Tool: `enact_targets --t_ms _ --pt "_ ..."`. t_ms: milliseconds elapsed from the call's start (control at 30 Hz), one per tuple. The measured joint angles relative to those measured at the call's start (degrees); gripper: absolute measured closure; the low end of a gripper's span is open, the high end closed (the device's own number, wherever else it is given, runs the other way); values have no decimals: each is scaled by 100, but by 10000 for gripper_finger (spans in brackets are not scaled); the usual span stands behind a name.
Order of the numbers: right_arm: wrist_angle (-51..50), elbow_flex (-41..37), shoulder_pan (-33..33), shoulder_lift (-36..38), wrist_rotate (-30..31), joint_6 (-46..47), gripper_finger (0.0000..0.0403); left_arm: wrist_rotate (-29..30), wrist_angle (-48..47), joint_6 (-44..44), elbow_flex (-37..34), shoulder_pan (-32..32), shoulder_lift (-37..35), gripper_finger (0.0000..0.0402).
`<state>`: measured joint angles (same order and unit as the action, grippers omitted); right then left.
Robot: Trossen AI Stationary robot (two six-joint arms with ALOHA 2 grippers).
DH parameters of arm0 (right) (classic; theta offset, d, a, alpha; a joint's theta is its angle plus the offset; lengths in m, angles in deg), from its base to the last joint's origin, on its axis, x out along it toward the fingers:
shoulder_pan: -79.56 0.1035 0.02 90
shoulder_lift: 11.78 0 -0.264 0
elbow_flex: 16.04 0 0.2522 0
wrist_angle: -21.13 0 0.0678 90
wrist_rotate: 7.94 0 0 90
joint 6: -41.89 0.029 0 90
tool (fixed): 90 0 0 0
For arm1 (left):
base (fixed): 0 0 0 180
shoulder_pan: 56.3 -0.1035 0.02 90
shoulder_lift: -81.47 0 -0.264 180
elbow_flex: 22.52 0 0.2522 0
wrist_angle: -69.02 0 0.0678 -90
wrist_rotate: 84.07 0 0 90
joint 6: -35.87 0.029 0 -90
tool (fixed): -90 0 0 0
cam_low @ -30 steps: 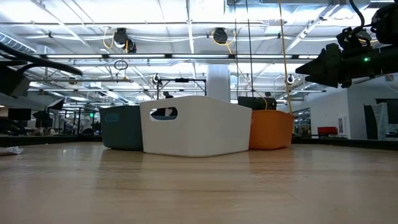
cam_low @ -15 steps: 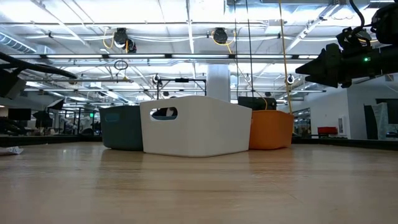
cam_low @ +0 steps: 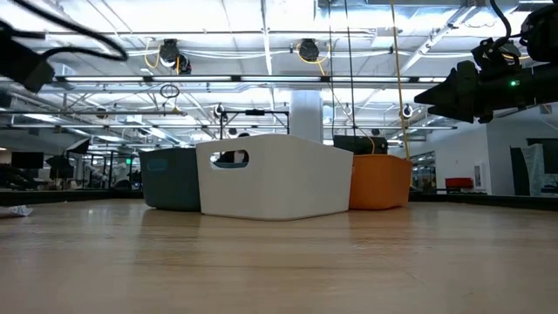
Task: Pick & Place First Aid Supplies
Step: Put the black towelette pack into the white bin
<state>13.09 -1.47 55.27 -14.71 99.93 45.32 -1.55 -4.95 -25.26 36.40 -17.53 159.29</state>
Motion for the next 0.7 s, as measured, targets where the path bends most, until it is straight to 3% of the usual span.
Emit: enact_targets --t_ms 433,700 --pt "0 -1 0 -1 0 0 26 156 -1201 933 1216 -770 -29 395" --pt "0 0 0 -1 0 0 26 261 -1608 2273 2629 -2082 1036 398"
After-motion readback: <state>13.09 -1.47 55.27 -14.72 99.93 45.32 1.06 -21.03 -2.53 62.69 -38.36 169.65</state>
